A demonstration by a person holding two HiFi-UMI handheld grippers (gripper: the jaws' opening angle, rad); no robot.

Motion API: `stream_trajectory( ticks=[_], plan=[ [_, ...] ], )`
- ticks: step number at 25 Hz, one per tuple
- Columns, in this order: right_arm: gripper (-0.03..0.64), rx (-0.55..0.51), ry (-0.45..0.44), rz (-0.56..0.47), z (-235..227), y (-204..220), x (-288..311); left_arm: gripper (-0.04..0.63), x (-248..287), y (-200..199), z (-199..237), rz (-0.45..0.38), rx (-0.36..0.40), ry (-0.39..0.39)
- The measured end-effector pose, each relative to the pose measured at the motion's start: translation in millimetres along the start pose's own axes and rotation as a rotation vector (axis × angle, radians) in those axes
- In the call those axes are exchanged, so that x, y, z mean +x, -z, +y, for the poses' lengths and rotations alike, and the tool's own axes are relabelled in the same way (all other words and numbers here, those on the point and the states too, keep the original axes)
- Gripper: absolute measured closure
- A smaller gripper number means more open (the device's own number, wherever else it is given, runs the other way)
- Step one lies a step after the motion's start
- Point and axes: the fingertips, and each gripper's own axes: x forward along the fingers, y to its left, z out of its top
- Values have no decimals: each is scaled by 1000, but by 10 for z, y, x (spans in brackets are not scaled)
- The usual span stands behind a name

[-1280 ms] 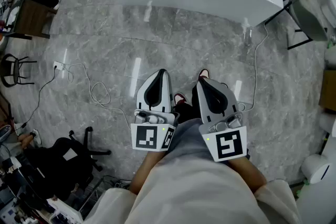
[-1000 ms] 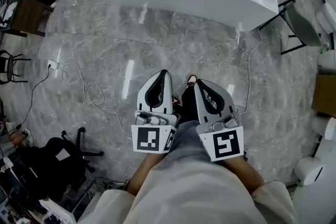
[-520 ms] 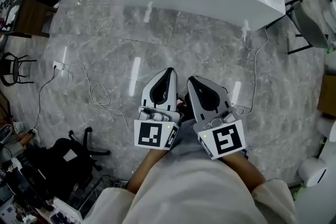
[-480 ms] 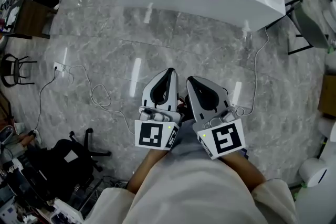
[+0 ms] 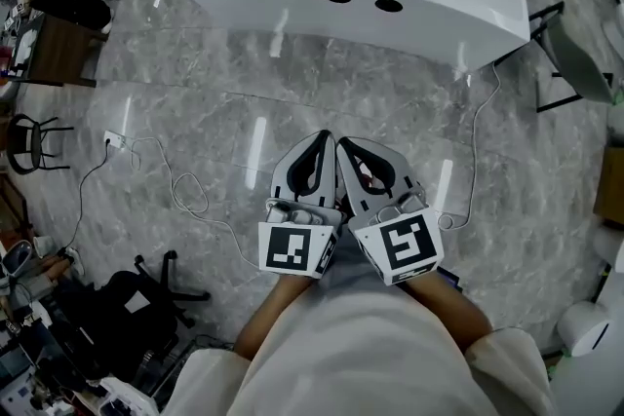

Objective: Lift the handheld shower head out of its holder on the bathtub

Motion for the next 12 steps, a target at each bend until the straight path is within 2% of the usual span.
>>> stream_trajectory(
  ticks=[4, 8, 12],
  plan=[
    [598, -9, -16, 4, -220, -3, 77, 591, 212, 79, -32, 24, -21, -29],
    [598, -45, 0, -39, -360, -38, 137, 592, 363, 92, -47, 37, -33, -58],
    [598, -23, 5, -48, -423, -49, 141, 594, 440, 79, -66, 58, -15, -53]
  ],
)
